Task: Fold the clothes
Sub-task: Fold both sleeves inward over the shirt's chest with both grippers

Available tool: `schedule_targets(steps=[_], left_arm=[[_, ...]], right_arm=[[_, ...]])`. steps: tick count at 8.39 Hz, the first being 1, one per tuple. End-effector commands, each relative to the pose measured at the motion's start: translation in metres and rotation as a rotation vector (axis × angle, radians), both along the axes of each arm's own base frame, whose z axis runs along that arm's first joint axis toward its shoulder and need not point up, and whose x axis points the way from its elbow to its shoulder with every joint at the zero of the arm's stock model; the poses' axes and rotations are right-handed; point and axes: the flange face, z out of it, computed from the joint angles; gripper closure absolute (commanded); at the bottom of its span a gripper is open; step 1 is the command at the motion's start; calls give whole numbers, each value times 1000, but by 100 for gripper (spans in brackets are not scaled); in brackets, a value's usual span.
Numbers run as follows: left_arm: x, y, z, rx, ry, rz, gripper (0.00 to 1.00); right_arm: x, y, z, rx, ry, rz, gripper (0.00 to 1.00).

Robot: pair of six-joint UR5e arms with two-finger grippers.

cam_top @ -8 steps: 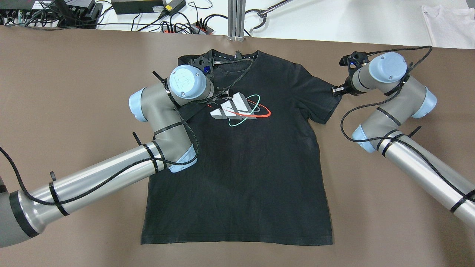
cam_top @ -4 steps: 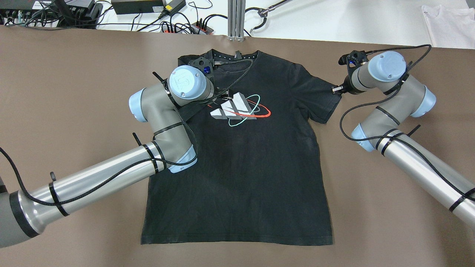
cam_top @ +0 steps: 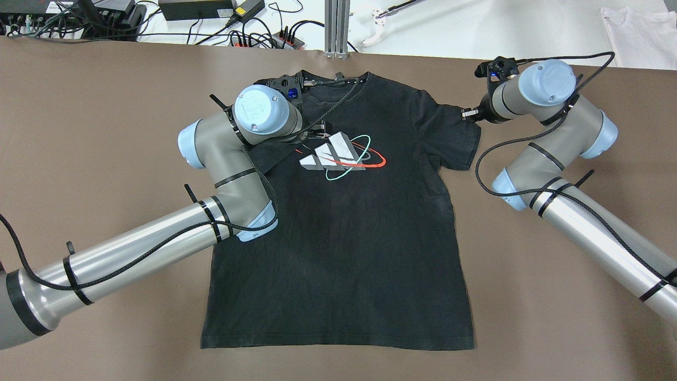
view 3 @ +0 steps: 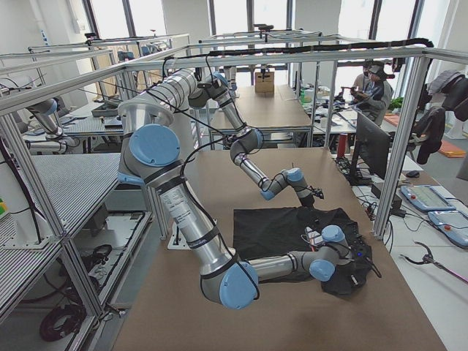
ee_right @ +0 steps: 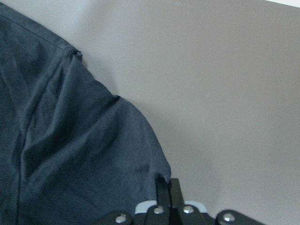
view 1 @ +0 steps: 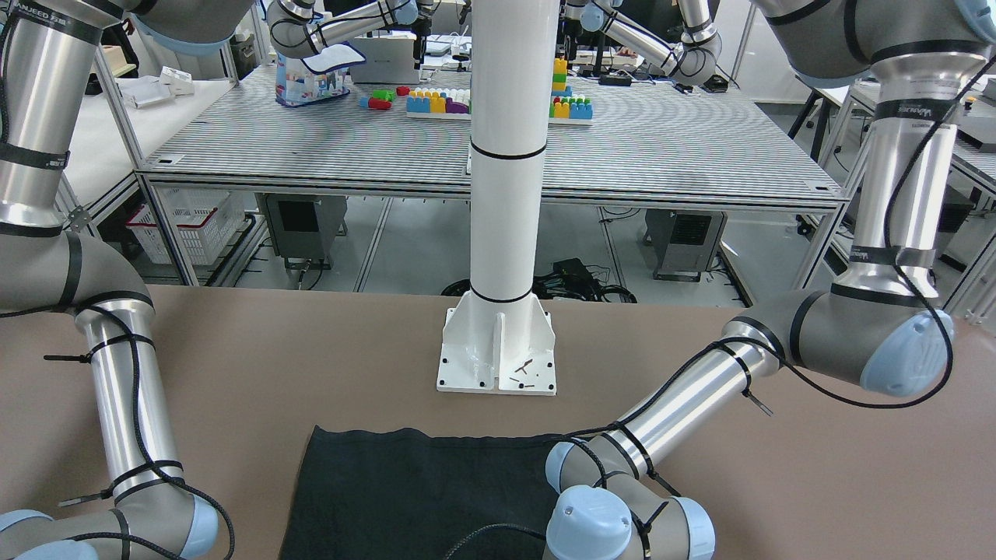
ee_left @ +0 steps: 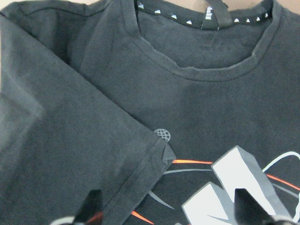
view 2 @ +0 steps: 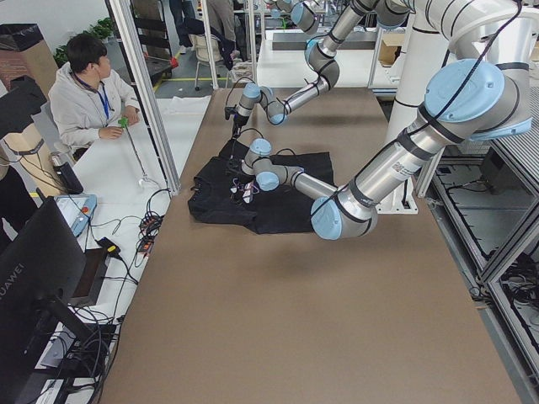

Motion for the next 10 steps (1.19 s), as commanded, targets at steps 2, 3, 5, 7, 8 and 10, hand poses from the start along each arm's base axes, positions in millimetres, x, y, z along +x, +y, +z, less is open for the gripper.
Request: schedule_targets(steps=[2,3,5,7,8,10], left_arm=[[-48,-30,24,26,-36,52,0],[-54,-35,30,31,-48,53,0],[-56,-36,31,43,-57,60,0],[-56,-36,32,41,-60,61,0],[-56,-36,32,41,-60,61,0],[-56,-36,32,41,-60,61,0]], right_arm=[[-65,16,-115,-156,-134,94,100],[-93,24,-150,-168,-141,147,100],[-138,45,-174,-172,-129,210,100],[-174,30,-185,-173,-83,256,100],[-185,35,-178,-155,-62,275,100],[-188,35,-170,-158,-52,274,8]])
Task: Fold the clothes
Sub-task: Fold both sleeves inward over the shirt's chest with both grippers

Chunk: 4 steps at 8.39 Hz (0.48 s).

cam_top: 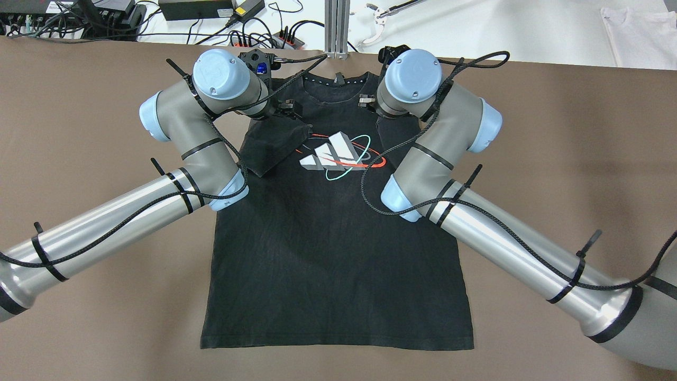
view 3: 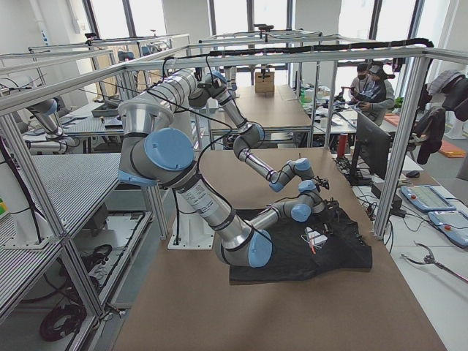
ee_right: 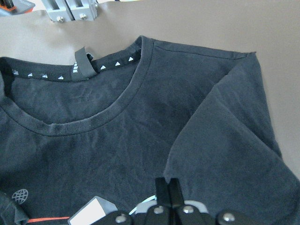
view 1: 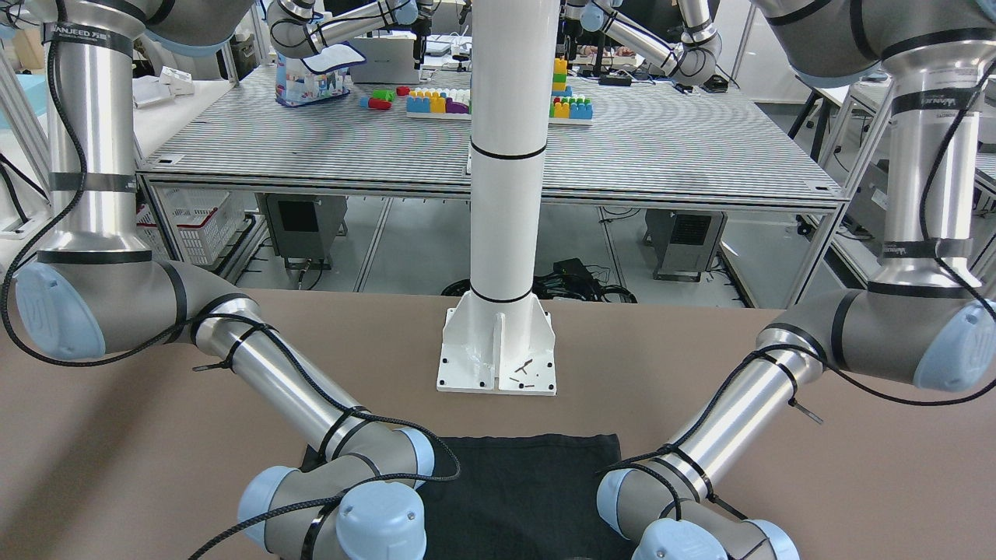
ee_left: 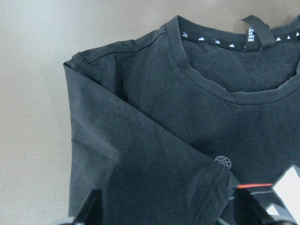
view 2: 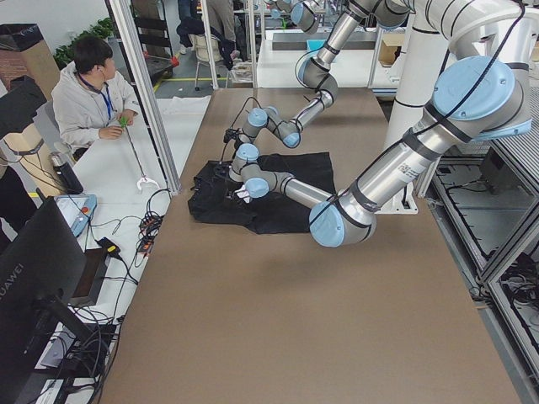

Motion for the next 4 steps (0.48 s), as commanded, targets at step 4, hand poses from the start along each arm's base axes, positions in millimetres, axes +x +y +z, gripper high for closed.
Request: schedule_targets(steps=[4], left_arm=[[-10,10,-28,32,47,-8,0]], right_arm=[[16,21,24,84,51,-74,5]])
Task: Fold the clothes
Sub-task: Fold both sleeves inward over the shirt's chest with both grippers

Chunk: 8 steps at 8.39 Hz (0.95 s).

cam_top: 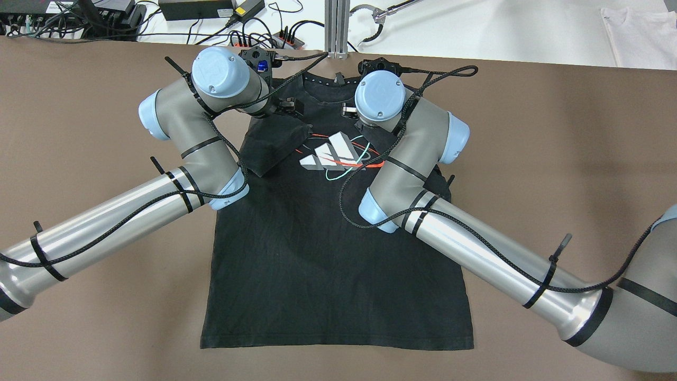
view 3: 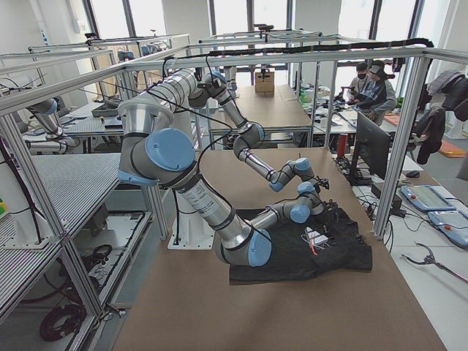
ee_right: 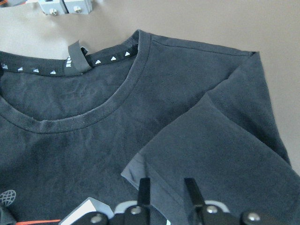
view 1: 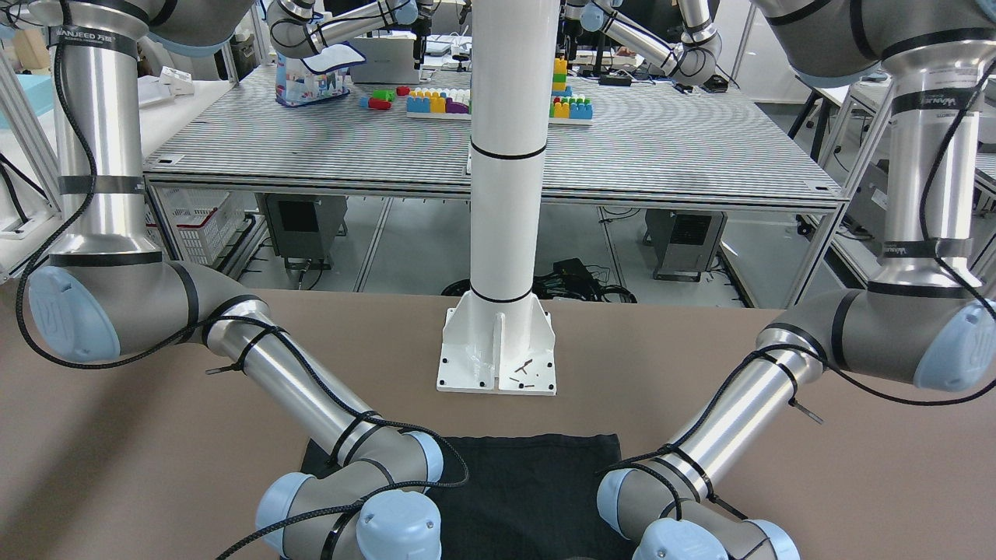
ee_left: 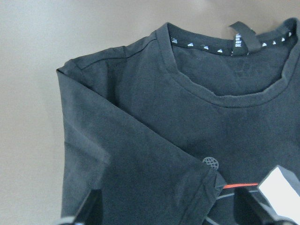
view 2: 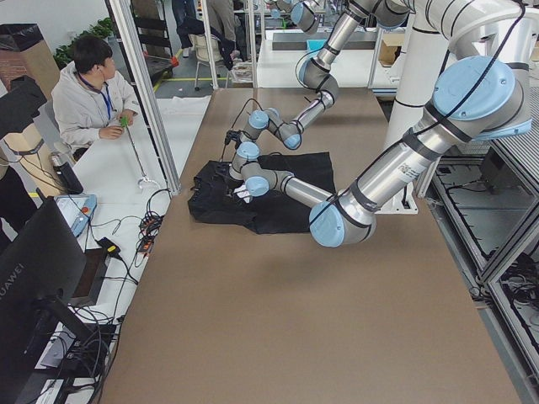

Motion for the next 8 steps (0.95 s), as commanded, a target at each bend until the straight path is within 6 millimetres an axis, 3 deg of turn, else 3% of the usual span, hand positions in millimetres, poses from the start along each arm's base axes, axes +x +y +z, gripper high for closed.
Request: schedule_targets(steps=[1,2,3,4,6,8], left_arm=[[-10,22,-15,1,65,-17,0],[-17,47,-12,-39,127,-41,0],[-18,87,-6,-61,176,-39,0],[-31,121,9,-65,197,-29,0],[-65,198,46,-75,222,-22,0],[-86,276,78,-65,198,-4,0]], right_arm=[[43,42,40,67,2,-56,5],[63,70,41,82,-39,-61,5],[72,110,36,85,-78,-110,6],[87,135,45,35,-112,-101,6],[110,210,65,-3,-176,-122,5],[128,270,103,-7,-133,-158,5]])
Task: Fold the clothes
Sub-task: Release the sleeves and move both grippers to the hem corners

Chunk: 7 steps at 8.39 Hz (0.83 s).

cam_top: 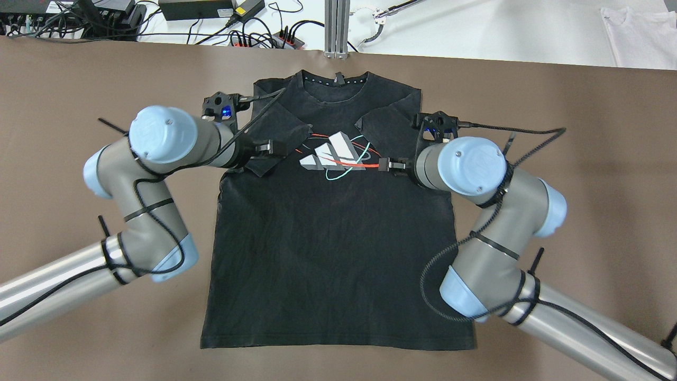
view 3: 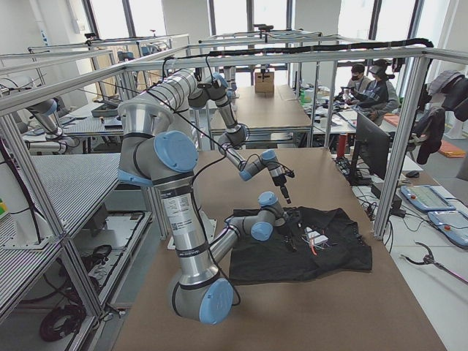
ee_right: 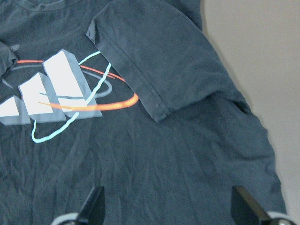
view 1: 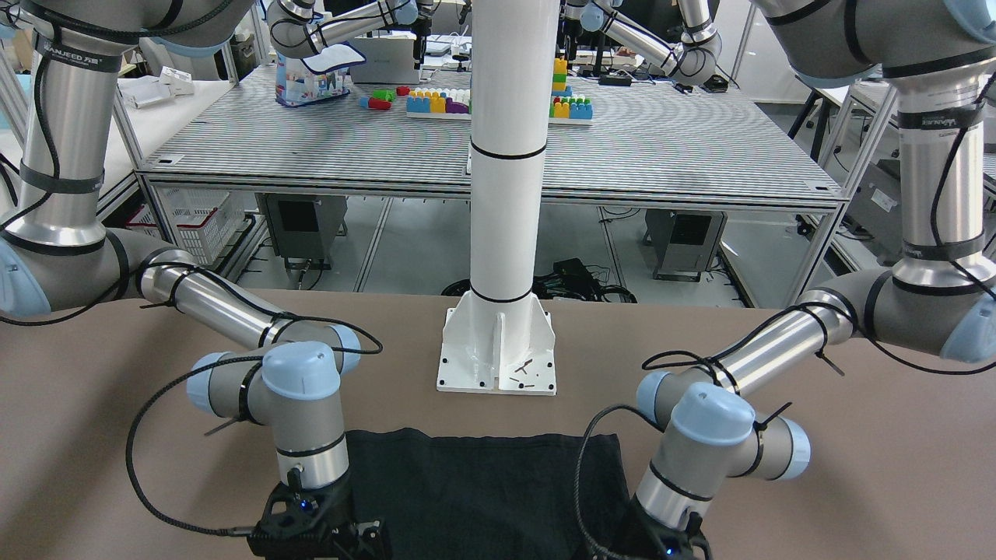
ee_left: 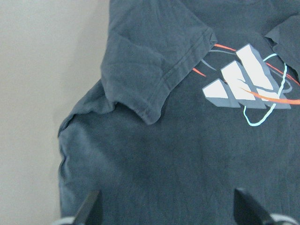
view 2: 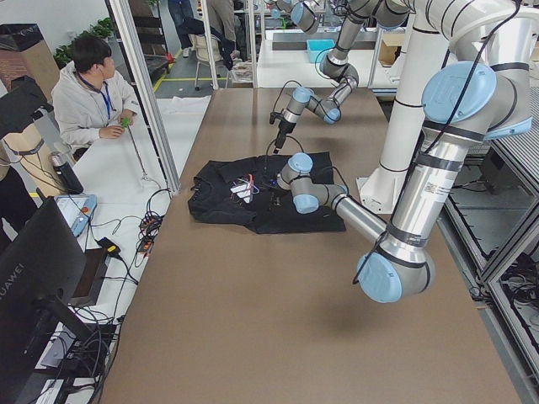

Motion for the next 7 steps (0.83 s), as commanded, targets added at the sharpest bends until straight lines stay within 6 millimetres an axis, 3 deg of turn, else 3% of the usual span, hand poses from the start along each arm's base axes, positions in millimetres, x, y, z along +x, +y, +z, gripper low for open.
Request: schedule_targets(steps=[1,3,5,6,7], left_arm=[[-32,99,35,-38,4,25,0],[-19,145,53,-130,14,46,0],[11,202,62,-150,7,51,0],[10,232,59,-154,15,87,0],[6,257,68,-147,-9,111,0]], right_arm=[[21,83,54,-13,65,-56,5],[24,120,90,-129,58,-39,5],[33,163,97,-139,60,-67,5],[24,187,103,-144,58,-62,5],[13,204,100,-140,27,-62,5]])
